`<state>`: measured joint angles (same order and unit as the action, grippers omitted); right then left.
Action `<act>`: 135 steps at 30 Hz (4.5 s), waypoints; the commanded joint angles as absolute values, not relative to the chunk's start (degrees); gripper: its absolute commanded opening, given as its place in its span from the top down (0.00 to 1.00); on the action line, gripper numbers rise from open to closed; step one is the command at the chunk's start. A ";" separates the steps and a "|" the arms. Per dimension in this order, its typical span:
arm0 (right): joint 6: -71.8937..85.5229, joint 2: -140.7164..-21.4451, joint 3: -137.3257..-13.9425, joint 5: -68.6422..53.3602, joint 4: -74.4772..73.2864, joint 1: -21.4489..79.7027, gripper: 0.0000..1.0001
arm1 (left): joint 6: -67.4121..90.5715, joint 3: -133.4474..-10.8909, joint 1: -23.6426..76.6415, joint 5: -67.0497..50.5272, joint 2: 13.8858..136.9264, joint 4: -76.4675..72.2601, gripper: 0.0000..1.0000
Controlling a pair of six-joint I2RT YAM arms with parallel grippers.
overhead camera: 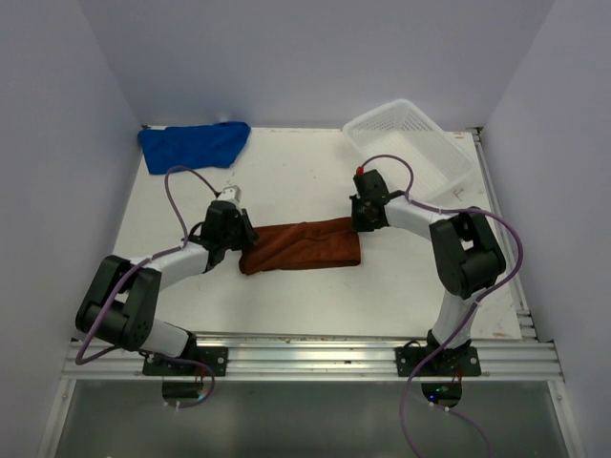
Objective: Roll the towels
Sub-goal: Fold the towel
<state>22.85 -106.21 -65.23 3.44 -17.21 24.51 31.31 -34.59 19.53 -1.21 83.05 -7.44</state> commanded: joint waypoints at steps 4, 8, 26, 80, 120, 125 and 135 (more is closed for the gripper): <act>21.97 -109.60 -64.07 2.99 -17.31 24.43 1.00 | 30.85 -35.42 19.60 -0.18 82.35 -10.64 0.84; 21.97 -109.69 -64.16 2.99 -17.49 24.35 1.00 | 30.41 -35.95 19.60 2.02 82.88 -9.93 1.00; 21.01 -109.77 -66.18 3.96 -18.72 24.35 1.00 | 32.52 -35.16 19.42 14.50 77.52 -10.64 1.00; 23.12 -94.57 -61.00 -1.49 -22.50 25.22 0.60 | 36.12 -18.63 19.60 -3.25 64.95 -9.49 0.66; 33.49 -91.58 -46.23 -8.00 -10.99 26.98 0.68 | 38.14 -16.79 19.60 -0.70 59.77 -4.22 1.00; 33.75 -92.29 -45.26 -7.30 -10.11 26.98 0.92 | 38.76 -17.31 19.51 1.22 57.84 -1.59 1.00; 32.96 -92.37 -45.97 -4.75 -11.87 26.81 0.98 | 38.41 -17.05 19.51 2.56 58.44 2.11 1.00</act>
